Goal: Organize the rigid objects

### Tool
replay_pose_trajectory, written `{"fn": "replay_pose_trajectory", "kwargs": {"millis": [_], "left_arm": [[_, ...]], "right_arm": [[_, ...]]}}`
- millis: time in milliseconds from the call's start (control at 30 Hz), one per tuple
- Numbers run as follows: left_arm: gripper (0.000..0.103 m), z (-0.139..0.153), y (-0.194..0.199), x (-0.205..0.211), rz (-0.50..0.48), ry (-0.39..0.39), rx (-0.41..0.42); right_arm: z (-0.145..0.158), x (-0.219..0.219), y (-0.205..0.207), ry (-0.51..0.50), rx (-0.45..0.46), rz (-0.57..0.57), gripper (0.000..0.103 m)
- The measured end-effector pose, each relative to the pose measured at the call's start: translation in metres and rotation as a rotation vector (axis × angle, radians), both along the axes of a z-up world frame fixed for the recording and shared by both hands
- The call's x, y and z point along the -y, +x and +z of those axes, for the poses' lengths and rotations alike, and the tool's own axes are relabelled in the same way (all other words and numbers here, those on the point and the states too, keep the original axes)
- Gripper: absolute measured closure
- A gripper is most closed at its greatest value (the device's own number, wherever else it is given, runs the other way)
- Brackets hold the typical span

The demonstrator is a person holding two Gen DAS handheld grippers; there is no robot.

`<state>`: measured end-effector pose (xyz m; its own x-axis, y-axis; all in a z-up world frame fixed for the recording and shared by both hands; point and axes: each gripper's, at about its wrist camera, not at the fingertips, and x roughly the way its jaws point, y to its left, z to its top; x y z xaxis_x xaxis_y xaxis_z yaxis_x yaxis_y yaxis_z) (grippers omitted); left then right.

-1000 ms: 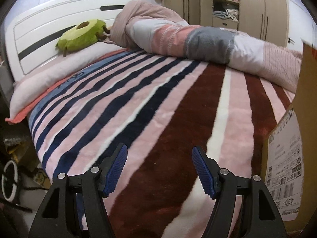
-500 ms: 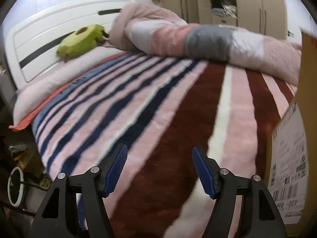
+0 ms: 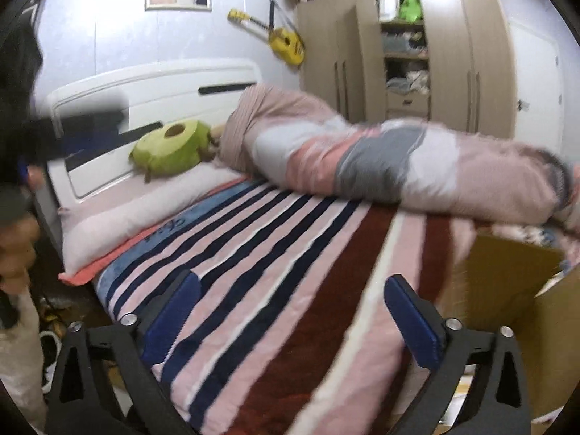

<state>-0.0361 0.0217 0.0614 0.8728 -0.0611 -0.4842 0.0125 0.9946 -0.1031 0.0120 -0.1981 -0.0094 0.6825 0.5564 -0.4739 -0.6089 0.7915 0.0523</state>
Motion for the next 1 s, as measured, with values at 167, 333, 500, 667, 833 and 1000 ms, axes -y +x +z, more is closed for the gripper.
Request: {"fn": "replay_pose_trajectory", "kwargs": {"millis": [167, 333, 500, 667, 833, 1000], "left_arm": [[0.001, -0.028, 0.012, 0.012, 0.013, 0.003, -0.036], [0.001, -0.046, 0.029, 0.025, 0.018, -0.014, -0.071], [0.001, -0.056, 0.039, 0.035, 0.017, -0.011, -0.082], [0.001, -0.058, 0.044, 0.040, 0.013, -0.003, -0.089], [0.001, -0.060, 0.044, 0.042, 0.014, -0.007, -0.092], [0.001, -0.061, 0.045, 0.042, 0.016, -0.004, -0.089]], "right_arm": [[0.030, 0.045, -0.006, -0.003, 0.056, -0.018, 0.000], [0.041, 0.070, -0.012, -0.015, 0.078, -0.023, 0.000], [0.038, 0.077, -0.012, 0.009, 0.065, -0.022, 0.000], [0.025, 0.073, -0.002, 0.018, 0.011, -0.004, 0.000], [0.019, 0.070, 0.002, 0.023, -0.003, -0.008, 0.000], [0.019, 0.072, 0.002, 0.033, -0.007, -0.013, 0.000]]}}
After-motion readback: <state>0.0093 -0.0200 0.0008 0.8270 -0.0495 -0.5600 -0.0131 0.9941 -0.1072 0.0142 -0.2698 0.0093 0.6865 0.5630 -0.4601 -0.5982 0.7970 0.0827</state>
